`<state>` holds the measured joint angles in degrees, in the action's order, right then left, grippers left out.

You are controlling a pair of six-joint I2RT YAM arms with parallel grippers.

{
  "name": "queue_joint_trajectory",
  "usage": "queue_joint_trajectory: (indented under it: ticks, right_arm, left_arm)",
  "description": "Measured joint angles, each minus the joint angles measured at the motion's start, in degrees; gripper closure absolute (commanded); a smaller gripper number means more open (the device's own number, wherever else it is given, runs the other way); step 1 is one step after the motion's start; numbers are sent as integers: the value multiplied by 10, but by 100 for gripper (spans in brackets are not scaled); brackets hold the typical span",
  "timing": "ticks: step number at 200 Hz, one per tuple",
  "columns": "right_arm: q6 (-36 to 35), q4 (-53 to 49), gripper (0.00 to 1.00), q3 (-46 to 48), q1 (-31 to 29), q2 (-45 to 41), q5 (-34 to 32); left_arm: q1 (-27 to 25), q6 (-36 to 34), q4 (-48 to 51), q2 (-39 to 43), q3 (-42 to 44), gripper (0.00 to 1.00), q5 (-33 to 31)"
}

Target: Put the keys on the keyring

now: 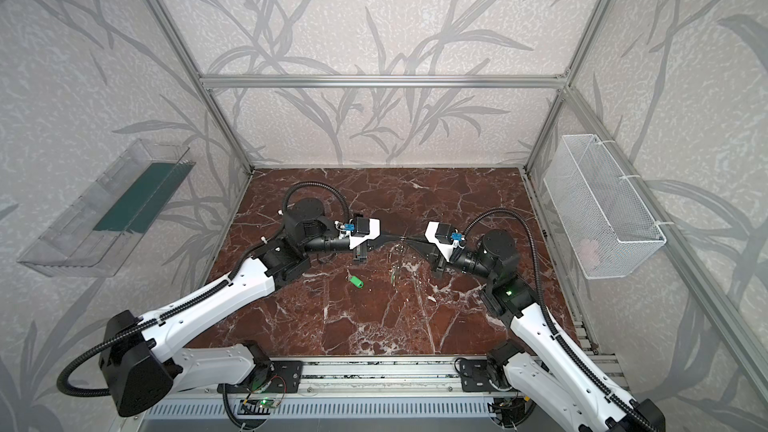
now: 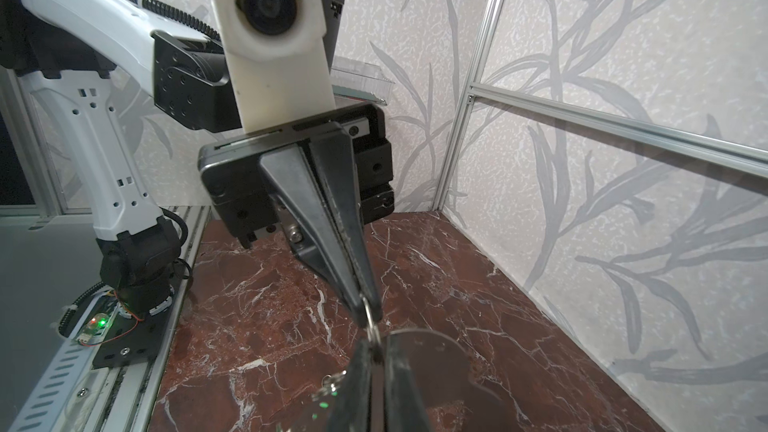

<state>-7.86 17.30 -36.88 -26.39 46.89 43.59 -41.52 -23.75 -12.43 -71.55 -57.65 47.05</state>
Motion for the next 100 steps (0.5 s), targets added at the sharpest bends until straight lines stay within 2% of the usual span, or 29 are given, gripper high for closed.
queue_joint_trajectory:
  ticks: [46,76,100]
  right_arm:
    - [5,12,100,0,-1,8,11]
    - [3,13,100,0,-1,9,14]
    - [-9,1,100,0,-1,7,10]
  left_arm:
    - [0,0,0,0,0,100,4]
    - [0,-1,1,0,0,100,4]
    - [0,-12,18,0,-3,87,-9]
